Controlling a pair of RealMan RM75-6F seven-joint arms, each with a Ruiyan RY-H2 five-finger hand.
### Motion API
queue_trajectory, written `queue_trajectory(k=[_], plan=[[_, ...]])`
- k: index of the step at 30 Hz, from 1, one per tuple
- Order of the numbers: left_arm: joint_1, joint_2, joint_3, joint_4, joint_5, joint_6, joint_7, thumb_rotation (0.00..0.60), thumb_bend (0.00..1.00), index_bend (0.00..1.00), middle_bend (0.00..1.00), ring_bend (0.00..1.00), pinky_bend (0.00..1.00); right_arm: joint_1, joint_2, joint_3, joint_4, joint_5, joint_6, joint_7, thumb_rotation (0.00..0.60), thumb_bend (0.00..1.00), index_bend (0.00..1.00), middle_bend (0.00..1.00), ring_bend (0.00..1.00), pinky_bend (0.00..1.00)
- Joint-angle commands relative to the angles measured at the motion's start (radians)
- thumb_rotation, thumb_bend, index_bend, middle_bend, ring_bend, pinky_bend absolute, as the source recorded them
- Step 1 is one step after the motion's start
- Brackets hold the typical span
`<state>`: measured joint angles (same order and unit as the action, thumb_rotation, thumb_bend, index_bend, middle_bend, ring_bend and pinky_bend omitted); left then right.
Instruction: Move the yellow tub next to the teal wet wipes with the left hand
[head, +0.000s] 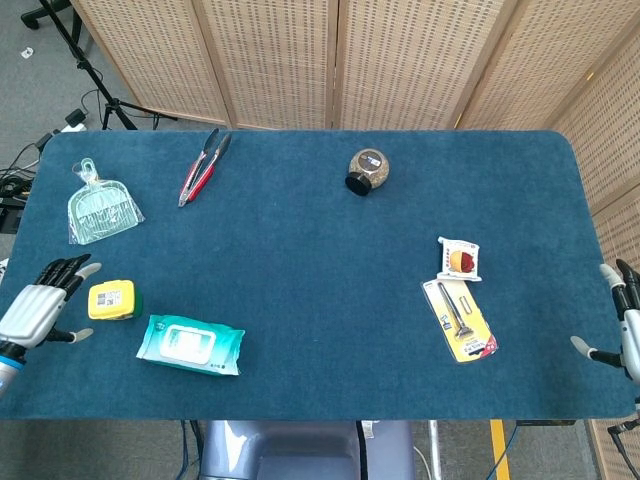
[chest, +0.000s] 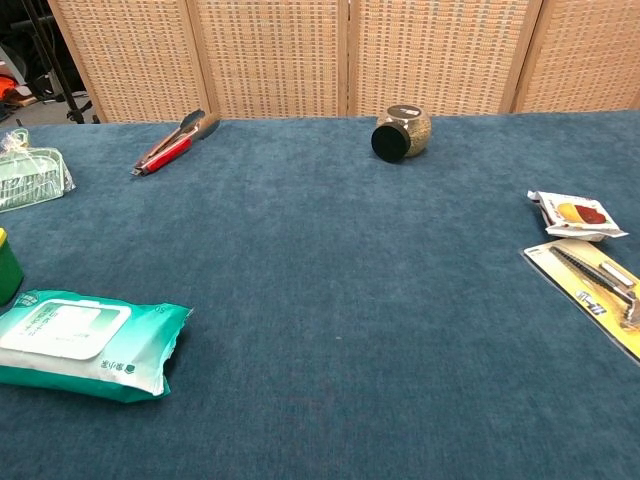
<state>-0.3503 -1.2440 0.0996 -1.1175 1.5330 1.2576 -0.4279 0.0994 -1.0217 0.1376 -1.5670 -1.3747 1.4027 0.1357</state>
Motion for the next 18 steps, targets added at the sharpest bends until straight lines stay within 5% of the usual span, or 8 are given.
queue_trajectory(k=[1,9,13,18], plan=[[0.022,-0.052,-0.036,-0.011,-0.061,-0.013,0.044,0.6,0.0,0.0,0.0,0.0,0.04,-0.001,0.002,-0.002,-0.001,-0.005,0.003,0.006,0.6,0.0,0.0,0.0,0.0,0.0],[0.009,-0.105,-0.075,-0.055,-0.114,-0.071,0.158,0.6,0.0,0.01,0.0,0.05,0.16,-0.003,0.008,-0.002,0.0,-0.008,0.006,0.021,0.6,0.0,0.0,0.0,0.0,0.0],[-0.001,-0.103,-0.082,-0.067,-0.119,-0.102,0.169,0.6,0.0,0.2,0.12,0.18,0.26,-0.003,0.009,0.0,0.001,-0.004,0.005,0.027,0.6,0.0,0.0,0.0,0.0,0.0],[0.001,-0.12,-0.1,-0.056,-0.138,-0.104,0.186,0.6,0.11,0.38,0.25,0.3,0.33,-0.001,0.009,0.001,0.005,-0.002,0.002,0.032,0.6,0.0,0.0,0.0,0.0,0.0]])
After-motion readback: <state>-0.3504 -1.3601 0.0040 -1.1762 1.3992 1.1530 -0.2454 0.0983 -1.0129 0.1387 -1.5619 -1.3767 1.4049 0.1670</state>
